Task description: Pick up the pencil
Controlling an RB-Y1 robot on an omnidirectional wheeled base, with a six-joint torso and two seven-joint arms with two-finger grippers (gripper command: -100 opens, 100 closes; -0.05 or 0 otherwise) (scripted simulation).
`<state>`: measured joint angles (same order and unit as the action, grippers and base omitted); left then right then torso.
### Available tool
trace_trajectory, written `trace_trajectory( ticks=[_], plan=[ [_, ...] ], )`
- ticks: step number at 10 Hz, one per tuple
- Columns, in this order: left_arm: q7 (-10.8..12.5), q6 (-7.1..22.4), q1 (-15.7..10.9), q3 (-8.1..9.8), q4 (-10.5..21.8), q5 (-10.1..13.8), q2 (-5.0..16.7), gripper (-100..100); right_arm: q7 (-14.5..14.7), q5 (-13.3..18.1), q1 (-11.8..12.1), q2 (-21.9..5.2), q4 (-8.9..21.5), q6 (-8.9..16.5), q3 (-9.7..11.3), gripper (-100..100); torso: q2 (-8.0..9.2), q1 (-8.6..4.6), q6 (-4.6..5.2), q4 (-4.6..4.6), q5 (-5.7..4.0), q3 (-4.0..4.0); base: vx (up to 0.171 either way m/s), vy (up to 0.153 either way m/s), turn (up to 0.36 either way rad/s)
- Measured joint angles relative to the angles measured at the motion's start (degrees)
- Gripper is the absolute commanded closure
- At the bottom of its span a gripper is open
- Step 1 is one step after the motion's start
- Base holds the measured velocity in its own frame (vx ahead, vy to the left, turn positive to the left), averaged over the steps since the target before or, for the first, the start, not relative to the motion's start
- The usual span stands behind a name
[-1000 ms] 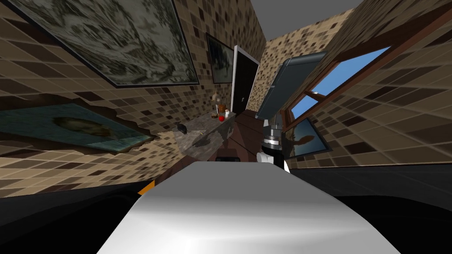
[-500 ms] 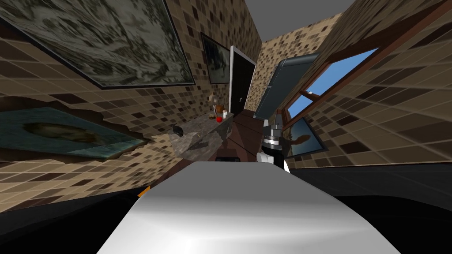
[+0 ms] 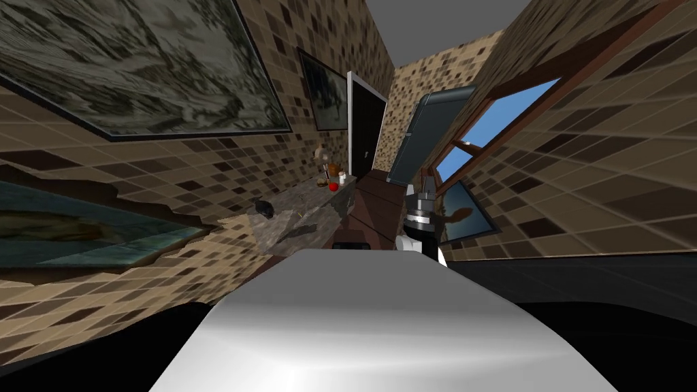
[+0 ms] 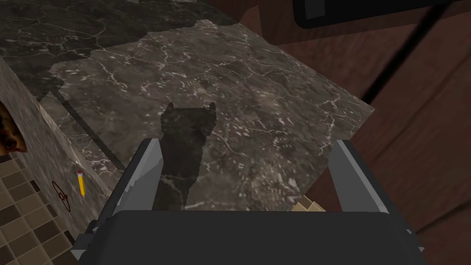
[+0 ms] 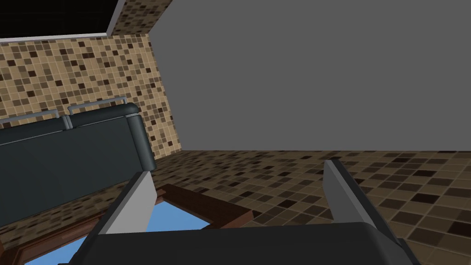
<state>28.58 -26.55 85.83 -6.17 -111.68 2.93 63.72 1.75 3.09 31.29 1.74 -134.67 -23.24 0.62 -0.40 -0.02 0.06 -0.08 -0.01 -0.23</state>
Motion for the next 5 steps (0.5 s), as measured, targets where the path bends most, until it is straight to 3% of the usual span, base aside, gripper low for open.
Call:
trace_trajectory(
  ticks=[1, 5],
  plan=[
    [1.1, -0.9, 2.3, 0.28, 1.5, 0.2, 1.8, -100, 0.0, 0.0, 0.0, 0.0, 0.0, 0.0, 0.0, 0, -0.19, -0.01, 0.01, -0.04, 0.0, -0.11, 0.115, -0.005, -0.068],
    [4.4, -0.4, 6.1, -0.3, 3.9, 0.6, 7.5, -100, 0.0, 0.0, 0.0, 0.0, 0.0, 0.0, 0.0, 0, -0.15, 0.02, -0.04, -0.04, 0.01, -0.09, 0.128, 0.002, -0.183]
  ],
)
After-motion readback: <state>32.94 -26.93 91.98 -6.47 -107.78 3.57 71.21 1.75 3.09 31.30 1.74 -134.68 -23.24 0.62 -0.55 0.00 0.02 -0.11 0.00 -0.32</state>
